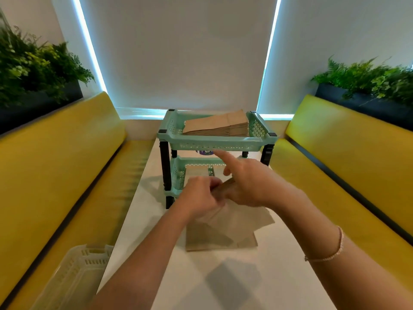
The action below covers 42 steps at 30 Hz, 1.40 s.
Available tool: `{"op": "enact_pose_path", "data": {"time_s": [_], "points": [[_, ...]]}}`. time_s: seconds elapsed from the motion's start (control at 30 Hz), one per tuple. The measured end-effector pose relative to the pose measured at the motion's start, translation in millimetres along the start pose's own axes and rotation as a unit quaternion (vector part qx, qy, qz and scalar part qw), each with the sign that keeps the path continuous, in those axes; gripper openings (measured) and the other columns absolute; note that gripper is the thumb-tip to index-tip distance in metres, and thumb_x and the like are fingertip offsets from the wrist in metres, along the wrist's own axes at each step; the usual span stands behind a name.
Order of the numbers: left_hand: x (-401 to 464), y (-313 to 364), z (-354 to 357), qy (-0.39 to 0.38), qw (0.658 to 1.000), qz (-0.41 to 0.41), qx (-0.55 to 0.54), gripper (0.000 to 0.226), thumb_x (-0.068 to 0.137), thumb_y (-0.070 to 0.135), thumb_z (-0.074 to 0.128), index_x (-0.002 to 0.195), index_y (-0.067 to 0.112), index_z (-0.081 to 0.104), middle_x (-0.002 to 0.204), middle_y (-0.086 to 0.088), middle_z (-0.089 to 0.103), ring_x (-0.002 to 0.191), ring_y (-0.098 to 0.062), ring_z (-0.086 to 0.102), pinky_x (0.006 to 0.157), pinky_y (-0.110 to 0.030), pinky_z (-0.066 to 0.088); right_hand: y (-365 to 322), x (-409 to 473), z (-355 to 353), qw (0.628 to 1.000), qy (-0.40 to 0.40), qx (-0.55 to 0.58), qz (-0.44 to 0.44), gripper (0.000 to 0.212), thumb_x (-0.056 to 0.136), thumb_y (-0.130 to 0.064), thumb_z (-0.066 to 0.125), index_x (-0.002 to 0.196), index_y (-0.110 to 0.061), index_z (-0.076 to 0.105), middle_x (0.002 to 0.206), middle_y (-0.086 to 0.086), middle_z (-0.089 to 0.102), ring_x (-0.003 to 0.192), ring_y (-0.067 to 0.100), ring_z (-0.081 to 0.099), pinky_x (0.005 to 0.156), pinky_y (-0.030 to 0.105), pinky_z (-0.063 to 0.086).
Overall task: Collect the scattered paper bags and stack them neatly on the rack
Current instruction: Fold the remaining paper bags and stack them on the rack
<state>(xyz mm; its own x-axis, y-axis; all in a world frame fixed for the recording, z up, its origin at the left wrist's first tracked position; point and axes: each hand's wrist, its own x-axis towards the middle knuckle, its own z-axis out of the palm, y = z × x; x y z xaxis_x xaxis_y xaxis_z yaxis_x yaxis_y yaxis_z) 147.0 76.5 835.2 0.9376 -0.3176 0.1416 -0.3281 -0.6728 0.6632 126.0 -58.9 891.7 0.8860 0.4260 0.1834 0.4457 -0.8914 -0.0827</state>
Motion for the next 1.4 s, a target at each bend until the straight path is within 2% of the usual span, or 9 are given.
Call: {"op": "enact_pose_path", "data": {"time_s": [0.17, 0.27, 0.37, 0.57, 0.7, 0.9, 1.1, 1.27, 1.4], "points": [[21, 35, -31, 0.025, 0.995, 0.039, 0.093, 0.024, 0.080, 0.023, 0.064, 0.062, 0.027, 0.049, 0.070, 0.001, 0.061, 0.075, -0.020, 0.059, 0.068, -0.029, 0.048, -9, 20, -28, 0.985, -0.002, -0.172, 0.007, 0.071, 0.092, -0.016, 0.049, 0.149, -0.014, 0.007, 0.107, 0.011, 0.061, 0.097, 0.030, 0.060, 0.067, 0.032, 0.038], [31, 38, -51, 0.061, 0.994, 0.045, 0.078, 0.009, 0.077, 0.023, 0.067, 0.076, 0.026, 0.059, 0.069, 0.007, 0.056, 0.070, -0.011, 0.053, 0.059, -0.021, 0.040, -4, 28, -52, 0.991, 0.004, -0.133, 0.006, 0.043, 0.093, -0.032, 0.046, 0.135, -0.025, 0.043, 0.112, 0.007, 0.062, 0.103, 0.028, 0.059, 0.074, 0.032, 0.041], [43, 26, -64, 0.065, 0.995, 0.015, -0.075, 0.021, 0.074, 0.015, 0.074, 0.072, 0.032, 0.061, 0.066, 0.016, 0.058, 0.064, -0.003, 0.057, 0.053, -0.013, 0.042, 14, 40, -70, 0.993, 0.018, -0.118, 0.010, 0.030, 0.085, -0.019, 0.052, 0.111, -0.028, 0.064, 0.103, 0.004, 0.066, 0.096, 0.024, 0.058, 0.079, 0.031, 0.050], [78, 7, -70, 0.115, 0.956, 0.007, -0.270, 0.020, 0.082, 0.015, 0.070, 0.084, 0.033, 0.064, 0.083, 0.015, 0.069, 0.083, -0.004, 0.067, 0.085, -0.030, 0.054, 65, 73, -107, 0.985, 0.130, 0.104, 0.039, 0.022, 0.079, -0.006, 0.064, 0.094, -0.021, 0.070, 0.081, -0.002, 0.063, 0.080, 0.016, 0.055, 0.066, 0.013, 0.044], [114, -9, -87, 0.162, 0.951, -0.013, -0.264, 0.018, 0.083, 0.016, 0.069, 0.090, 0.031, 0.062, 0.088, 0.009, 0.069, 0.083, -0.011, 0.067, 0.082, -0.029, 0.055, 106, 117, -114, 0.916, 0.213, 0.329, 0.082, 0.026, 0.074, -0.002, 0.071, 0.069, -0.027, 0.066, 0.075, 0.002, 0.064, 0.073, 0.021, 0.060, 0.069, 0.033, 0.054], [171, -29, -118, 0.238, 0.885, -0.063, -0.396, 0.013, 0.089, 0.002, 0.059, 0.082, 0.012, 0.058, 0.079, -0.004, 0.064, 0.066, -0.014, 0.061, 0.062, -0.026, 0.056, 140, 175, -86, 0.785, 0.233, 0.538, 0.199, 0.019, 0.081, 0.004, 0.064, 0.097, -0.007, 0.063, 0.086, 0.012, 0.064, 0.069, 0.025, 0.063, 0.061, 0.034, 0.055], [217, -53, -120, 0.268, 0.911, -0.139, -0.283, 0.014, 0.086, 0.009, 0.065, 0.100, 0.009, 0.065, 0.097, -0.012, 0.069, 0.073, -0.021, 0.063, 0.072, -0.034, 0.055, 152, 205, -41, 0.846, 0.158, 0.406, 0.308, 0.015, 0.080, -0.006, 0.063, 0.095, -0.002, 0.062, 0.082, 0.012, 0.063, 0.071, 0.024, 0.056, 0.052, 0.026, 0.039], [231, -54, -111, 0.288, 0.935, -0.179, -0.106, 0.021, 0.089, 0.012, 0.061, 0.108, 0.008, 0.068, 0.111, -0.007, 0.065, 0.106, -0.026, 0.059, 0.094, -0.029, 0.046, 156, 215, -16, 0.895, 0.118, 0.287, 0.321, 0.024, 0.076, -0.009, 0.058, 0.096, 0.003, 0.066, 0.095, 0.017, 0.065, 0.092, 0.030, 0.061, 0.072, 0.032, 0.047], [237, -54, -103, 0.225, 0.953, -0.201, 0.025, 0.020, 0.091, 0.006, 0.051, 0.099, 0.007, 0.070, 0.107, -0.012, 0.067, 0.106, -0.030, 0.058, 0.093, -0.031, 0.046, 155, 210, -9, 0.910, 0.096, 0.230, 0.331, 0.014, 0.082, -0.012, 0.054, 0.069, -0.007, 0.054, 0.068, 0.004, 0.050, 0.063, 0.015, 0.047, 0.050, 0.024, 0.035]]}}
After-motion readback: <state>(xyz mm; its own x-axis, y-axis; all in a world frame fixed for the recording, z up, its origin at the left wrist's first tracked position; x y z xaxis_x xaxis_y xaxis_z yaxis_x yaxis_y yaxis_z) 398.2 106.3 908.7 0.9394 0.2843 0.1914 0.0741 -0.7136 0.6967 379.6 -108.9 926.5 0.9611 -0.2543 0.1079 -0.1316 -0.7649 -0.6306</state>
